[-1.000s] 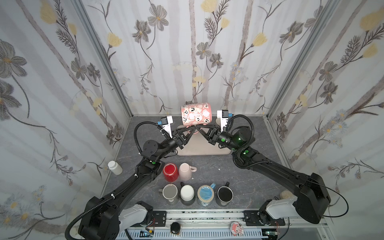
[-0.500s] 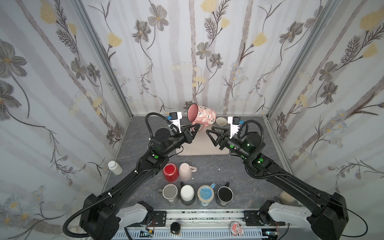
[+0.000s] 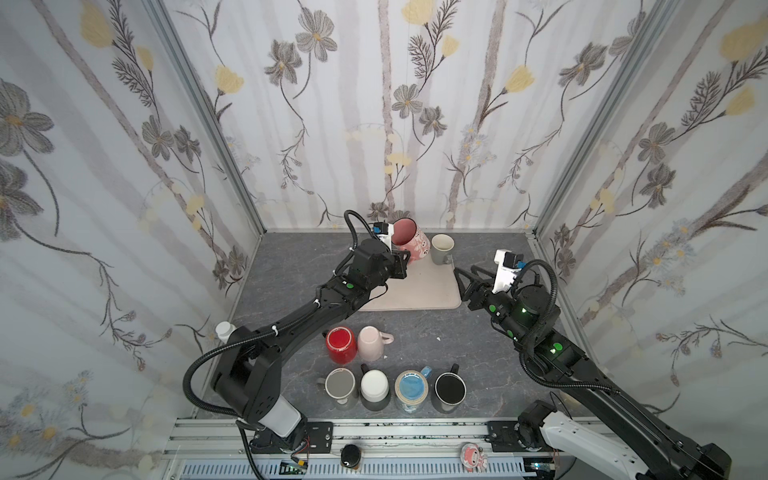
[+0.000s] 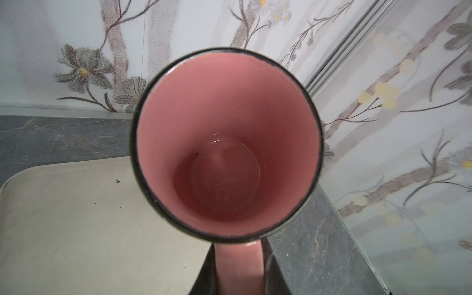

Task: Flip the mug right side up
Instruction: 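Carry the pink mug upright to the tray's far corner while the right arm withdraws, then set the pink mug beside the grey mug and open the left gripper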

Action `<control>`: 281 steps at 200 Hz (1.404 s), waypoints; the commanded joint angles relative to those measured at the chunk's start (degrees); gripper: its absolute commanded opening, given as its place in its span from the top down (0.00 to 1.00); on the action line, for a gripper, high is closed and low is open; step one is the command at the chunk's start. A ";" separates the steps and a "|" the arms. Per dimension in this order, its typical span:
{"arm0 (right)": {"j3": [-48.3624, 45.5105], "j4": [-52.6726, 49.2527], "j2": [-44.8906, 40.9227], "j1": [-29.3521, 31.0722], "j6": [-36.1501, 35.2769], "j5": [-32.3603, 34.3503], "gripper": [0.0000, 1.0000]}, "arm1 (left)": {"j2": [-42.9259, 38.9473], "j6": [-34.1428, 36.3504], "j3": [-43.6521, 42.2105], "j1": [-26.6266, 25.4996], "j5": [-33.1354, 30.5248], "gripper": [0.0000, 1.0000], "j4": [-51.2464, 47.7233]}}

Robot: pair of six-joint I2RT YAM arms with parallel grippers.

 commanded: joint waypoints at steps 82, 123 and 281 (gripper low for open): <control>-2.27 -2.71 -4.47 -2.86 -1.59 4.97 0.37 | 26.58 7.05 24.80 0.21 -14.32 1.00 -6.34; -2.29 -3.24 -5.57 -4.45 -1.76 4.55 0.37 | 32.78 7.33 31.08 0.27 -14.27 1.00 -9.23; -2.97 -4.05 -6.00 -8.50 -0.71 0.92 0.35 | 40.99 7.38 37.31 -0.49 -14.69 1.00 -12.69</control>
